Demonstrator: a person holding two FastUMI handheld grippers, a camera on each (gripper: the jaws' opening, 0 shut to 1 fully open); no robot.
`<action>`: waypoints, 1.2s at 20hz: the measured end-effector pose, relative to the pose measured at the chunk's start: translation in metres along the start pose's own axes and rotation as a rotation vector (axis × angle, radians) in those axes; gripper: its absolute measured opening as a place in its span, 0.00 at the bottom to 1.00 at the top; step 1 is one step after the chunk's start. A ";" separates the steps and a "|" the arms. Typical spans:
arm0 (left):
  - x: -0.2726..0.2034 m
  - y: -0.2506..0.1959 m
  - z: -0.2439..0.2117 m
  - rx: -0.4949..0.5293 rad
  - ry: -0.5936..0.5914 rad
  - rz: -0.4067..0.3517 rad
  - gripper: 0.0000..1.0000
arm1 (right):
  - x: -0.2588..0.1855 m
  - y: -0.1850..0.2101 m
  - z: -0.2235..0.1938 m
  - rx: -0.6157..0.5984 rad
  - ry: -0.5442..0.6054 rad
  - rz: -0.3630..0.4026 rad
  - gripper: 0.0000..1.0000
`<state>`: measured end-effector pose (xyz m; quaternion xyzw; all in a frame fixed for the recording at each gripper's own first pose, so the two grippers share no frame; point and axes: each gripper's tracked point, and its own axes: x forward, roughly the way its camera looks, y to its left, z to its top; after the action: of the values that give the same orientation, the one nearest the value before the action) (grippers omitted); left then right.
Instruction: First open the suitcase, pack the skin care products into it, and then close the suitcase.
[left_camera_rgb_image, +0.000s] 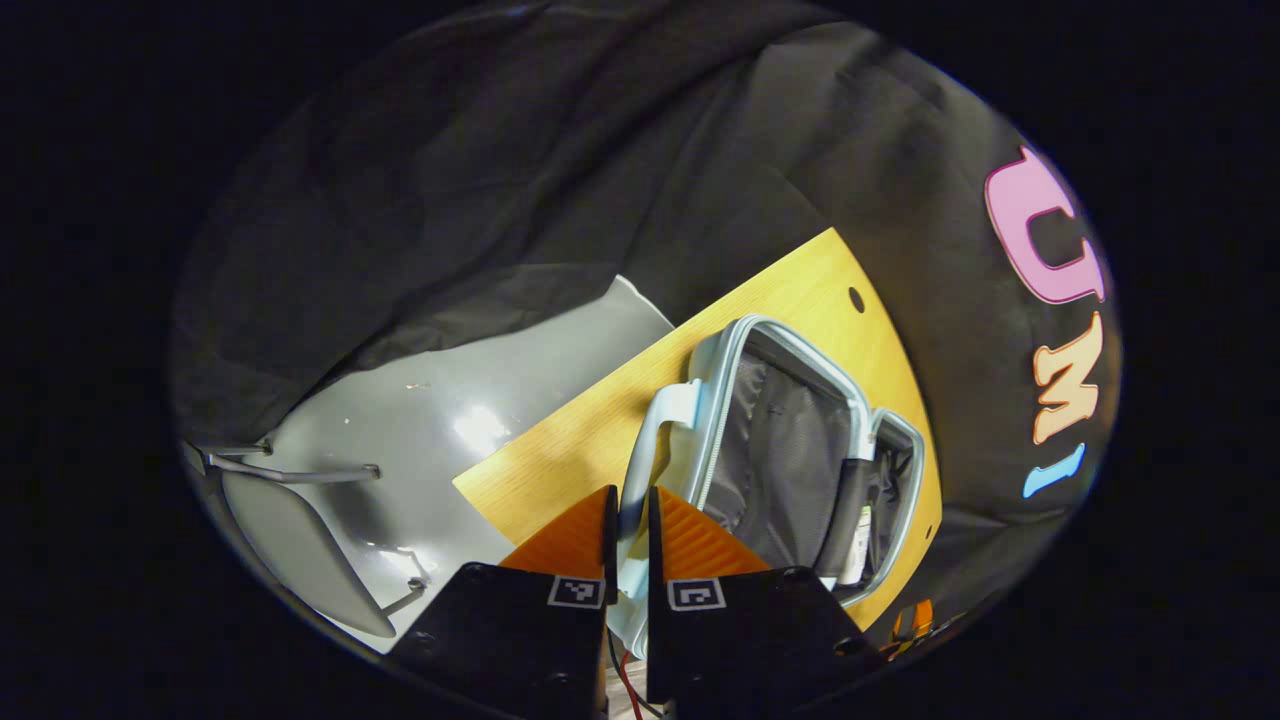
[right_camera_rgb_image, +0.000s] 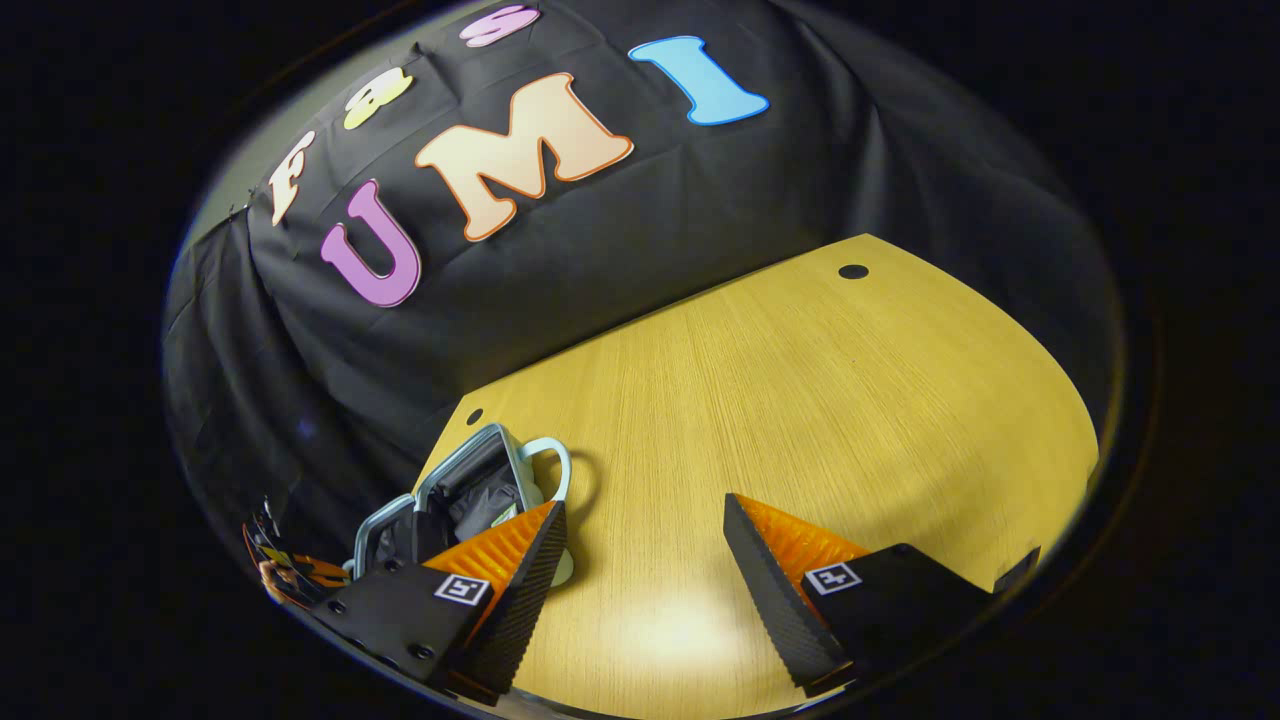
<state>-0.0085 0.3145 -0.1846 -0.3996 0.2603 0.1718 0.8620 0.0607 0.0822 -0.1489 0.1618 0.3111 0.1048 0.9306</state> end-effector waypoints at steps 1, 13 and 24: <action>-0.012 -0.010 0.005 0.012 -0.023 -0.019 0.08 | 0.001 0.001 -0.001 -0.002 0.005 0.010 0.98; -0.063 -0.115 0.012 0.059 -0.113 -0.251 0.08 | -0.005 -0.021 0.015 0.061 -0.011 0.056 0.98; -0.099 -0.252 -0.005 0.177 -0.086 -0.558 0.08 | -0.027 -0.047 0.032 0.124 -0.085 0.029 0.98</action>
<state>0.0377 0.1456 0.0217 -0.3715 0.1174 -0.0783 0.9176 0.0632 0.0227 -0.1273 0.2281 0.2749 0.0920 0.9295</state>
